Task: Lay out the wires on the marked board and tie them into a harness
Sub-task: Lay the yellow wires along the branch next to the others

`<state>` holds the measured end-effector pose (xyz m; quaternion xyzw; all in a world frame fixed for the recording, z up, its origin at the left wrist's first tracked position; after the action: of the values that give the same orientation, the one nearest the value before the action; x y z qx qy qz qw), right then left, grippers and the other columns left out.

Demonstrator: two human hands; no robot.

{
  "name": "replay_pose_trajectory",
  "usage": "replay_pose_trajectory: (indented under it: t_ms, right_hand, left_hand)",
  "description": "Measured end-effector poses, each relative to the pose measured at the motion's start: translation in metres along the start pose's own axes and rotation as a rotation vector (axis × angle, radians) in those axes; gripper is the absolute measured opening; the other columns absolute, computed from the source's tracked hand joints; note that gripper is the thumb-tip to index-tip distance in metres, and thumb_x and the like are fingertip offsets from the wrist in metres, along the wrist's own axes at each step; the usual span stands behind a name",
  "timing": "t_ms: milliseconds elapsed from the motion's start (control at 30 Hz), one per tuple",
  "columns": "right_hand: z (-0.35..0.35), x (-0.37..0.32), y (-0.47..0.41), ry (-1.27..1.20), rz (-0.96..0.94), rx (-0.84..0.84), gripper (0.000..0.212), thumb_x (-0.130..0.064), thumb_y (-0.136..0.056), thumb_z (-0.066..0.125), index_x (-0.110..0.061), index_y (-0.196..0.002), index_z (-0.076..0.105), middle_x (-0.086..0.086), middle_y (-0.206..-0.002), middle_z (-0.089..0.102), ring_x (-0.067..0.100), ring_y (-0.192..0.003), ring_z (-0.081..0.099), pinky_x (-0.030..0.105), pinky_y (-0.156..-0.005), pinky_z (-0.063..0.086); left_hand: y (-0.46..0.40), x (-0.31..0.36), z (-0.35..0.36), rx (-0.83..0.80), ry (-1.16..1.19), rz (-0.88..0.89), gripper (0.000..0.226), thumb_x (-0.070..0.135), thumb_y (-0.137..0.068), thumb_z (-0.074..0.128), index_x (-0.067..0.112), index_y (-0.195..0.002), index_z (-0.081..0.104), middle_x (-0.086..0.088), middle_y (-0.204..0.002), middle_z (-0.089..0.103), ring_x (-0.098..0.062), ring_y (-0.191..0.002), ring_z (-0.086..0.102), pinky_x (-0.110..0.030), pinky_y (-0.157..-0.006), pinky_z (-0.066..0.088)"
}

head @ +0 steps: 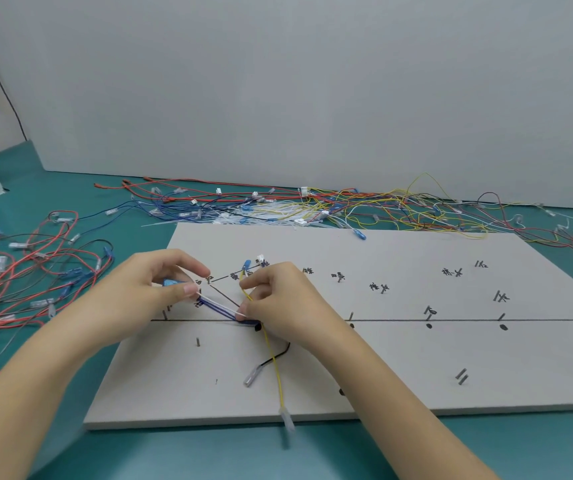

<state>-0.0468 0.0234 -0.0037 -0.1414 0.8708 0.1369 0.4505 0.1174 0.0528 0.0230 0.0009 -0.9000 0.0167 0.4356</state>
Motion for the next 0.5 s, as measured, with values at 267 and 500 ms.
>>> replay_pose_trajectory:
  t_ms: [267, 500]
  right_hand:
    - [0.000, 0.001, -0.003, 0.049, -0.038, 0.009, 0.036, -0.005, -0.086, 0.067, -0.010, -0.122, 0.063, -0.012, -0.064, 0.056, 0.010, -0.075, 0.051, 0.022, -0.068, 0.039]
    - [0.000, 0.002, -0.002, 0.034, -0.034, -0.004, 0.035, -0.004, -0.089, 0.062, -0.012, -0.123, 0.063, -0.014, -0.058, 0.055, -0.002, -0.060, 0.046, 0.017, -0.057, 0.035]
  left_hand:
    - [-0.002, -0.009, -0.016, 0.092, -0.019, -0.042, 0.006, 0.028, -0.080, 0.077, 0.031, -0.076, 0.074, 0.008, -0.068, 0.074, -0.012, -0.074, 0.068, -0.030, -0.078, 0.046]
    - [-0.003, -0.012, -0.016, 0.108, -0.062, -0.038, 0.013, 0.020, -0.086, 0.072, 0.032, -0.082, 0.073, 0.013, -0.072, 0.074, -0.006, -0.083, 0.069, -0.031, -0.086, 0.047]
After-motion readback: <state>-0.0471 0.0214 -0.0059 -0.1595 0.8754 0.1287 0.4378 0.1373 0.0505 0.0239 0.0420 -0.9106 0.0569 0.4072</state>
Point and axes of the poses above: each hand's wrist, its own y-axis away from the middle knuckle, its own z-axis out of the palm, x = y × z, the point moved 9 cm from there along -y, towards the middle knuckle
